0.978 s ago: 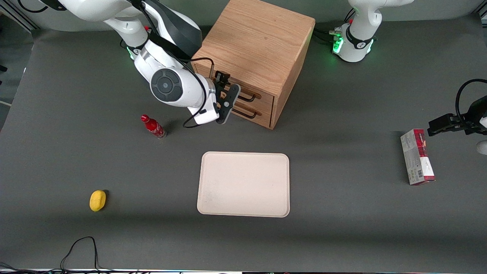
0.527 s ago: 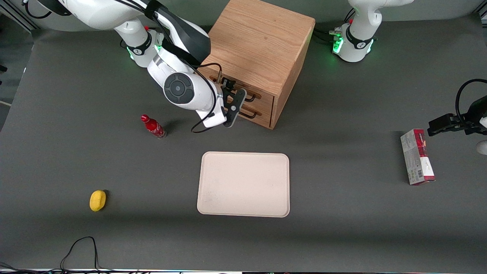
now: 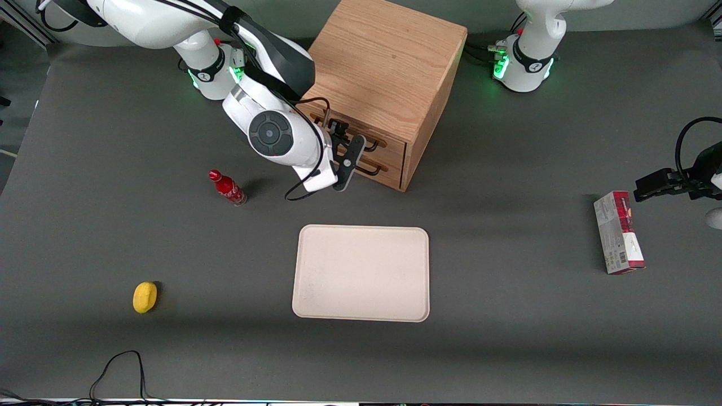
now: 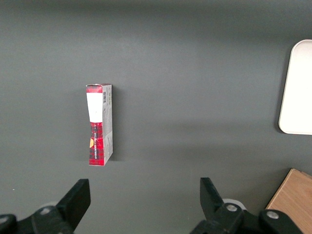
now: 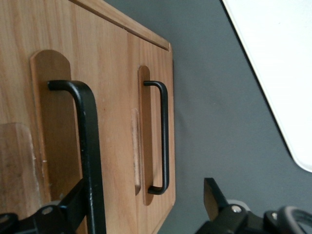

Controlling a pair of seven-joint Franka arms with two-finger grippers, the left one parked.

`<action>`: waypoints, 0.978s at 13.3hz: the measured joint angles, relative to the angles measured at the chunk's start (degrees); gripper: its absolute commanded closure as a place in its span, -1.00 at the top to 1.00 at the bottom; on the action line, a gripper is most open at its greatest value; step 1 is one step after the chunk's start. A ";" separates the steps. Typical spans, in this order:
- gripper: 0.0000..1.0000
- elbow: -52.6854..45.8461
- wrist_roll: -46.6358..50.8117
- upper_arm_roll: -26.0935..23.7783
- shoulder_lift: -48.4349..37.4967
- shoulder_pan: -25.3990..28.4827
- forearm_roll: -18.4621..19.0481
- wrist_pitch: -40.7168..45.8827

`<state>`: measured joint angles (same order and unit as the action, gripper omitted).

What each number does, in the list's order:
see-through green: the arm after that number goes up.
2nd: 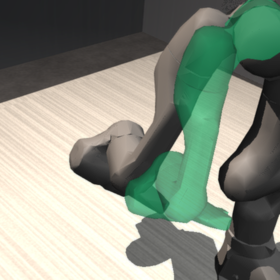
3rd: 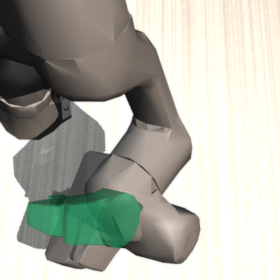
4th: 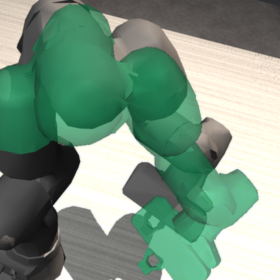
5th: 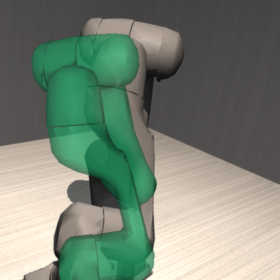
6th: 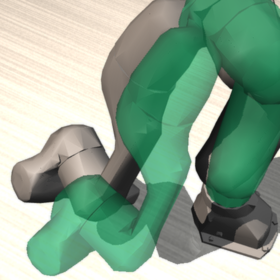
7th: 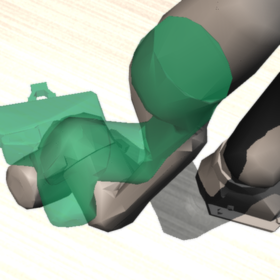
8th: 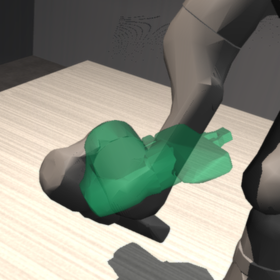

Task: Open upper drawer
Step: 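Pull the handle outward with the right gripper, sliding the drawer open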

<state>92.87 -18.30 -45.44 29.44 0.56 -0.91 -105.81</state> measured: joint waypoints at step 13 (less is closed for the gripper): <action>1.00 -12.55 -12.92 9.73 5.43 -2.51 4.44 -0.12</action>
<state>80.32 -31.22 -35.71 34.86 -1.95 3.53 -105.92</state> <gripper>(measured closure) 0.000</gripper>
